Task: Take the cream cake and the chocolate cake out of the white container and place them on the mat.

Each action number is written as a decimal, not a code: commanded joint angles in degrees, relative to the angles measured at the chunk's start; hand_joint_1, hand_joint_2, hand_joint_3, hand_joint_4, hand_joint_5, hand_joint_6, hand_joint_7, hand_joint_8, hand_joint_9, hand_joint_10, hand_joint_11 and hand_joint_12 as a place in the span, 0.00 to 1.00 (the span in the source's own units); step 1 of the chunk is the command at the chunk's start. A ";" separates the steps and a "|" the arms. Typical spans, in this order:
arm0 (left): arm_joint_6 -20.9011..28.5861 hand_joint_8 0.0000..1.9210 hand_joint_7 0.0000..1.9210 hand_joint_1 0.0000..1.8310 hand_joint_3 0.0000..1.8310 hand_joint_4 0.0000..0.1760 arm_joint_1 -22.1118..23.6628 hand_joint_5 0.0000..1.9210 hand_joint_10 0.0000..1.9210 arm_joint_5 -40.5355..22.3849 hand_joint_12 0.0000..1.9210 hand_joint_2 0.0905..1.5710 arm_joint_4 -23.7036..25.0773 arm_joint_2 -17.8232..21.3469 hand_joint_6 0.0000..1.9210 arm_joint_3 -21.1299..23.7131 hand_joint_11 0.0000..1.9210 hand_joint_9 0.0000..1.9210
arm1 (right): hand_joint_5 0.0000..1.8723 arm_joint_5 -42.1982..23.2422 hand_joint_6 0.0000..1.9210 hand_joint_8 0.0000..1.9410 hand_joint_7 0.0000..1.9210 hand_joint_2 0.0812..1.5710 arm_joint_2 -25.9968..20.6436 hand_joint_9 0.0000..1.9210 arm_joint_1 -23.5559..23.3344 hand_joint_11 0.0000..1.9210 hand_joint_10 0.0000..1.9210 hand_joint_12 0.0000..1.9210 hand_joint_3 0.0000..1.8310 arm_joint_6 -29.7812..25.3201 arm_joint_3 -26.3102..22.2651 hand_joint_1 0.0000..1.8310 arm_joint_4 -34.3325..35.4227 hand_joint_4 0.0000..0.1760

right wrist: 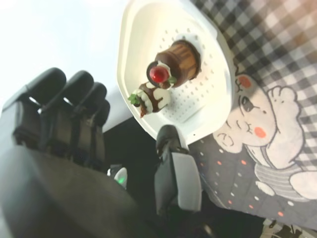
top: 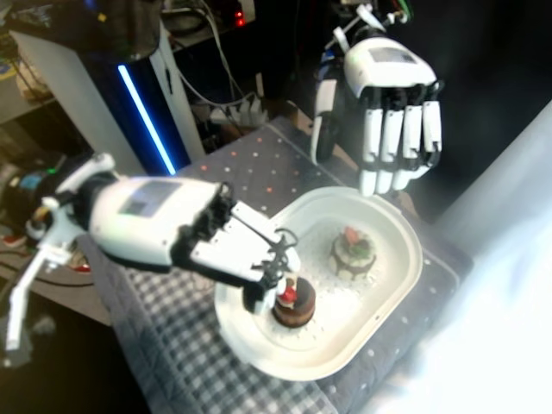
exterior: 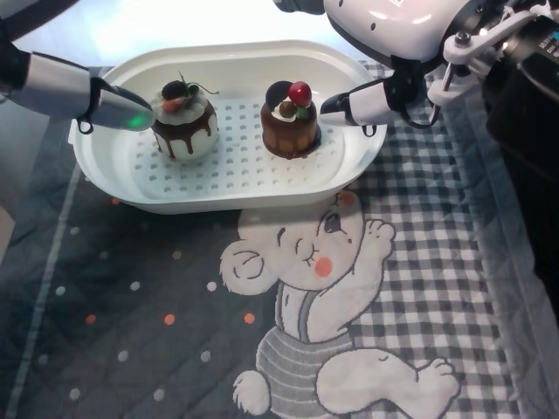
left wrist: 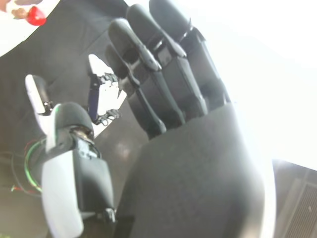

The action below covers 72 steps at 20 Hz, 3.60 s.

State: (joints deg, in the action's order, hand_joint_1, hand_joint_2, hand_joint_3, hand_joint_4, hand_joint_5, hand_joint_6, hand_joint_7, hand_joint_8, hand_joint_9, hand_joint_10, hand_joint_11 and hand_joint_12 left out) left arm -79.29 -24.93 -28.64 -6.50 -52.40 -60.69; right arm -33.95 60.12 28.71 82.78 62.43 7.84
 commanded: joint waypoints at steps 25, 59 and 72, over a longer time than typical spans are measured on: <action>0.10 0.01 0.23 0.49 0.00 0.00 -0.97 0.21 0.09 6.84 0.73 0.51 -6.90 -9.54 0.00 -11.54 0.02 0.23 | 0.27 2.99 0.00 0.00 0.28 0.51 12.51 0.26 -1.01 0.04 0.09 0.71 0.00 0.34 12.22 0.46 10.38 0.00; 0.09 0.74 0.36 0.73 0.00 0.00 -5.51 0.33 0.84 7.08 0.86 0.79 -14.11 -17.00 0.66 -18.82 0.32 0.38 | 0.50 1.58 0.47 0.58 0.46 0.71 14.64 0.44 -1.00 0.34 0.74 0.82 0.00 0.34 11.68 0.75 12.21 0.00; 0.18 0.67 0.40 0.73 0.00 0.00 -7.48 0.38 0.78 -11.97 0.80 0.76 -5.09 -0.46 0.65 1.80 0.31 0.40 | 0.50 -16.29 0.43 0.67 0.49 0.71 -1.09 0.46 -0.26 0.38 0.70 0.91 0.00 0.33 -6.72 0.69 3.94 0.00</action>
State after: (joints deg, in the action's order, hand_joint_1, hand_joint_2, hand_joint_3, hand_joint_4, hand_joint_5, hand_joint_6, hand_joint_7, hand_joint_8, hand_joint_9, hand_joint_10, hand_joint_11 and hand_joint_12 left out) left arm -79.13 -33.39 -32.58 -12.08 -52.53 -57.98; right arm -42.87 58.76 29.15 82.76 55.22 12.99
